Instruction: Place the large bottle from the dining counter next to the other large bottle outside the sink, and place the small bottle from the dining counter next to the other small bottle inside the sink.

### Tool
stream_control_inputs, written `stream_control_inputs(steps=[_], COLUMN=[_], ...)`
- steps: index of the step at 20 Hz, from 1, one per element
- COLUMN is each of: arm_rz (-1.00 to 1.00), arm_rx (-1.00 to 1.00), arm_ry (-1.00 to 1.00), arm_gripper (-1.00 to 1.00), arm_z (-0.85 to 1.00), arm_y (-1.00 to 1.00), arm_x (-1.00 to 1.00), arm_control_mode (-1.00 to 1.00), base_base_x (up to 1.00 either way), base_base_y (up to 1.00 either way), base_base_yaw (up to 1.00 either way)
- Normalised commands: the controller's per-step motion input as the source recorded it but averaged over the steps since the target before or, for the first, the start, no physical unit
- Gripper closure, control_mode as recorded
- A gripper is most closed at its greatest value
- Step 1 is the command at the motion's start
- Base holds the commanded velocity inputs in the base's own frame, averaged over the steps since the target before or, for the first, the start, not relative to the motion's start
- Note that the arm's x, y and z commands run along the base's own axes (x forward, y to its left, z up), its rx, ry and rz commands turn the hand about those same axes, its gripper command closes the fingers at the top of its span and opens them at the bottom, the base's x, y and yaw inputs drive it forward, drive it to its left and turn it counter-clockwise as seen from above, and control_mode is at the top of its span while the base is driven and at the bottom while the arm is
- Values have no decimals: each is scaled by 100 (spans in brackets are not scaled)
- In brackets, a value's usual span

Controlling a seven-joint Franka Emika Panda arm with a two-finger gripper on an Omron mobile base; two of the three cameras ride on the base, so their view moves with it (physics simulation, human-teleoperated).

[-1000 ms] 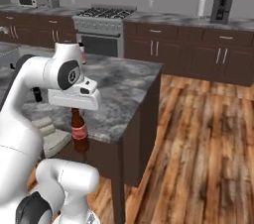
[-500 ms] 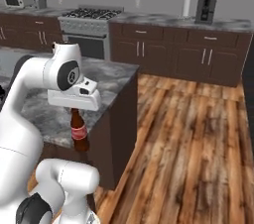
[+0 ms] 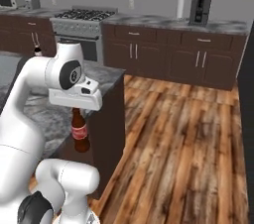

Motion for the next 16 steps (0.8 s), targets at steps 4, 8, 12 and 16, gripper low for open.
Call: stream_control_inputs(steps=[4, 8, 12, 16], arm_rz=[0, 0, 0, 0], arm_rx=[0, 0, 0, 0], arm_ry=[0, 0, 0, 0], arm_gripper=[100, 100, 100, 100], arm_z=[0, 0, 0, 0], arm_y=[0, 0, 0, 0], arm_x=[0, 0, 0, 0], arm_control_mode=[100, 100, 100, 100], base_base_x=[79, 56, -25, -27], base_base_y=[-54, -61, -44, -55], base_base_yaw=[12, 15, 2, -4])
